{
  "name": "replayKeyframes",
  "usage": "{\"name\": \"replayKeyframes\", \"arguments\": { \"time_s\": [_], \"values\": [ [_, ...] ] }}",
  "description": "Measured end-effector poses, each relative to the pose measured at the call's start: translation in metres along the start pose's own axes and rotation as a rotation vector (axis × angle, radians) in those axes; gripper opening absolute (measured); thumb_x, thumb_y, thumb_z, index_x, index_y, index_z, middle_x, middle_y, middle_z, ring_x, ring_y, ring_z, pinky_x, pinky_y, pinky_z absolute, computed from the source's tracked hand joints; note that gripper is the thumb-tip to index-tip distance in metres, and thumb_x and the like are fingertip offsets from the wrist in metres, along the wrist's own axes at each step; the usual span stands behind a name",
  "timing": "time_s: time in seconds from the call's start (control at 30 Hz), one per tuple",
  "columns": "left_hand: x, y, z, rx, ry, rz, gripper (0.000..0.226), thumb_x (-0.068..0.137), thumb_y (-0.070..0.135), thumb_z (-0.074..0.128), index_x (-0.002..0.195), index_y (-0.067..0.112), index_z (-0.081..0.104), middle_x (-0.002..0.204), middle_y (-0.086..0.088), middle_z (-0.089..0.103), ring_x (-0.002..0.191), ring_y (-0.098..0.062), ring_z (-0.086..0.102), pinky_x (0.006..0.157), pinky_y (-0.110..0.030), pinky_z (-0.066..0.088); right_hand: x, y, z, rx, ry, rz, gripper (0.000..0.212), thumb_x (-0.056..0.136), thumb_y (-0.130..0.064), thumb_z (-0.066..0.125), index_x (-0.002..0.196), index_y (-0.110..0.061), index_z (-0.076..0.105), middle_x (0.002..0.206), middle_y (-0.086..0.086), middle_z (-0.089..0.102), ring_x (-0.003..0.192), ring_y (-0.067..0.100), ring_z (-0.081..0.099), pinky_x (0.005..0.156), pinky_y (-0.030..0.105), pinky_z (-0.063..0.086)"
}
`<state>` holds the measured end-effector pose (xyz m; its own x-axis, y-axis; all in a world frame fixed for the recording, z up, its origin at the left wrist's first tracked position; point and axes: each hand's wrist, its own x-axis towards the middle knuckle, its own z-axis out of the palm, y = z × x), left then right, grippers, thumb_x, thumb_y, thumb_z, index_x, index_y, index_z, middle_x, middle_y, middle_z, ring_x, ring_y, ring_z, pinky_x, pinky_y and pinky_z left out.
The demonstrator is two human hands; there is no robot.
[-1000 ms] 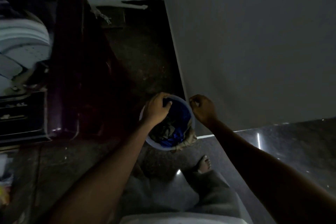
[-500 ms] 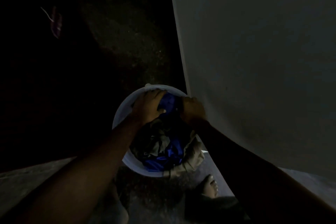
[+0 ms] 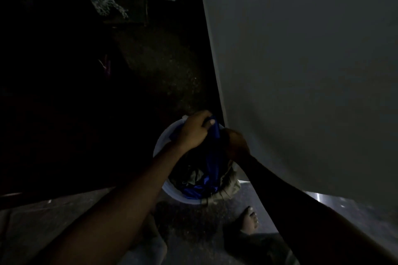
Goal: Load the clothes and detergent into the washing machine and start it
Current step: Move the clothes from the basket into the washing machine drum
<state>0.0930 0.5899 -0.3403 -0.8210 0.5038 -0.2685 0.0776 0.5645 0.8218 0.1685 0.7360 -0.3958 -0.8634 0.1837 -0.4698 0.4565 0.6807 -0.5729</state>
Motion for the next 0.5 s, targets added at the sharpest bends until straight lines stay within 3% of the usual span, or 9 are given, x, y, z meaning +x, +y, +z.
{"name": "replayKeyframes", "arguments": {
  "time_s": [0.1, 0.2, 0.27, 0.33, 0.4, 0.47, 0.5],
  "values": [
    [-0.03, 0.075, -0.039, -0.029, -0.035, 0.048, 0.015, 0.102, 0.016, 0.05, 0.101, 0.006, 0.061, 0.101, -0.006, 0.06, 0.095, -0.021, 0.057, 0.076, -0.027, 0.038, -0.057, -0.052, -0.05, 0.159, 0.058, -0.062, 0.033, 0.091, -0.01, 0.061, 0.124, -0.005, 0.059, 0.117, 0.014, 0.063, 0.107, 0.029, 0.06, 0.085, 0.026, 0.044],
    [-0.057, 0.143, -0.077, -0.108, -0.049, 0.039, 0.014, 0.102, 0.016, 0.049, 0.094, 0.009, 0.058, 0.094, -0.005, 0.059, 0.088, -0.019, 0.055, 0.072, -0.027, 0.038, -0.102, -0.088, -0.091, 0.218, 0.116, -0.064, 0.038, 0.087, 0.002, 0.062, 0.124, 0.003, 0.054, 0.119, 0.015, 0.057, 0.106, 0.02, 0.052, 0.082, 0.013, 0.038],
    [-0.073, 0.183, -0.101, -0.175, -0.05, 0.051, 0.018, 0.101, 0.015, 0.049, 0.089, 0.004, 0.057, 0.087, -0.012, 0.058, 0.082, -0.022, 0.056, 0.073, -0.033, 0.04, -0.124, -0.109, -0.113, 0.322, 0.153, -0.064, 0.049, 0.079, 0.007, 0.07, 0.124, 0.002, 0.051, 0.114, 0.004, 0.052, 0.105, 0.014, 0.053, 0.074, -0.003, 0.035],
    [-0.086, 0.215, -0.122, -0.227, -0.049, 0.074, 0.019, 0.099, 0.013, 0.049, 0.086, 0.001, 0.055, 0.082, -0.016, 0.056, 0.076, -0.022, 0.053, 0.072, -0.035, 0.038, -0.145, -0.133, -0.139, 0.451, 0.172, -0.091, 0.056, 0.072, 0.012, 0.075, 0.118, -0.005, 0.048, 0.102, -0.014, 0.048, 0.092, -0.005, 0.053, 0.067, -0.007, 0.034],
    [-0.099, 0.24, -0.139, -0.307, -0.071, 0.101, 0.017, 0.098, 0.013, 0.05, 0.084, 0.006, 0.055, 0.079, -0.011, 0.054, 0.075, -0.018, 0.051, 0.074, -0.034, 0.036, -0.157, -0.153, -0.155, 0.464, 0.211, -0.169, 0.063, 0.067, 0.006, 0.081, 0.115, -0.013, 0.044, 0.101, -0.023, 0.045, 0.084, -0.013, 0.051, 0.07, -0.007, 0.034],
    [-0.11, 0.262, -0.155, -0.4, -0.108, 0.152, 0.014, 0.093, 0.019, 0.051, 0.081, 0.012, 0.054, 0.079, -0.008, 0.052, 0.076, -0.016, 0.049, 0.074, -0.033, 0.036, -0.158, -0.167, -0.163, 0.441, 0.216, -0.23, 0.06, 0.066, -0.016, 0.084, 0.117, -0.007, 0.053, 0.107, -0.009, 0.059, 0.091, -0.004, 0.055, 0.075, -0.003, 0.037],
    [-0.115, 0.274, -0.163, -0.438, -0.128, 0.189, 0.013, 0.09, 0.021, 0.05, 0.081, 0.013, 0.053, 0.08, -0.008, 0.051, 0.077, -0.016, 0.049, 0.074, -0.032, 0.036, -0.156, -0.17, -0.163, 0.424, 0.186, -0.225, 0.054, 0.069, -0.016, 0.08, 0.116, -0.002, 0.057, 0.108, 0.002, 0.062, 0.096, 0.007, 0.057, 0.074, -0.001, 0.04]
  ]
}}
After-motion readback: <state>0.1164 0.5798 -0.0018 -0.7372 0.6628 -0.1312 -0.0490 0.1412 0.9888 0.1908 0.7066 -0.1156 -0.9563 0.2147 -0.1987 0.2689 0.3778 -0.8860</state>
